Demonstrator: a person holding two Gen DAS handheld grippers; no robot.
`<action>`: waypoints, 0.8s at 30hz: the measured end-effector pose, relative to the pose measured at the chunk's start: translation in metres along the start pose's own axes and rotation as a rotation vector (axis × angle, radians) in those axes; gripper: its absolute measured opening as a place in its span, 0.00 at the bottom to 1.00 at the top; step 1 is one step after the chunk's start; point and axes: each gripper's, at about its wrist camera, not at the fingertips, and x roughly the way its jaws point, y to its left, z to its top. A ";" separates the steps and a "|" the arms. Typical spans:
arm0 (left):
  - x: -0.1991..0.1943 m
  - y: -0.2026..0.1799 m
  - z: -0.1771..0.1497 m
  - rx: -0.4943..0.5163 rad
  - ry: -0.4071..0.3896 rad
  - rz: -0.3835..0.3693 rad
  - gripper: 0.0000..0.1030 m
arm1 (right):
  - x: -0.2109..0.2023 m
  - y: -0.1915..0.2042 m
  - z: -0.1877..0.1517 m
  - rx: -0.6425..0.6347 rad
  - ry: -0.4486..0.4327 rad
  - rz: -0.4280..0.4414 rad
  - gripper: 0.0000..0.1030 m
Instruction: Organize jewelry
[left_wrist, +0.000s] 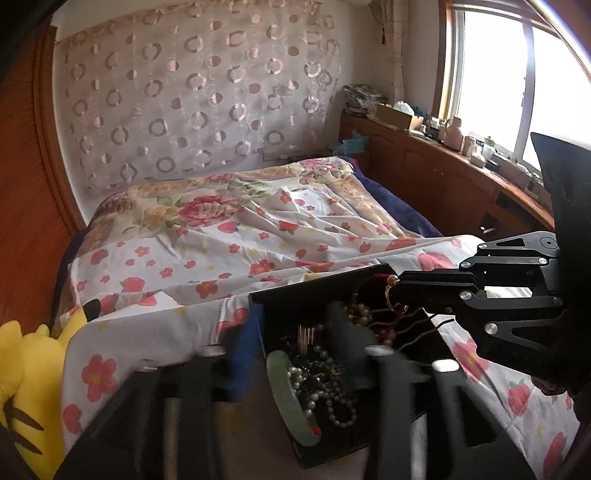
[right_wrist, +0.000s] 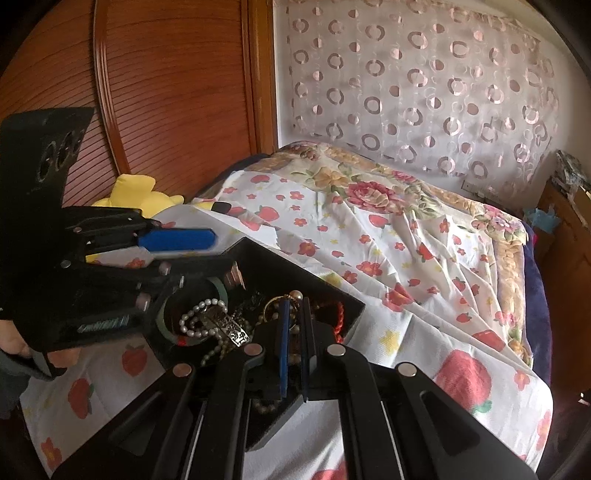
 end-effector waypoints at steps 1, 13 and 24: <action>-0.003 0.001 -0.002 -0.005 -0.007 0.007 0.51 | -0.001 0.001 -0.001 0.000 -0.006 -0.007 0.06; -0.083 -0.010 -0.031 -0.072 -0.107 0.067 0.90 | -0.072 0.022 -0.035 0.069 -0.133 -0.071 0.62; -0.171 -0.062 -0.064 -0.065 -0.190 0.146 0.93 | -0.172 0.060 -0.091 0.121 -0.271 -0.123 0.98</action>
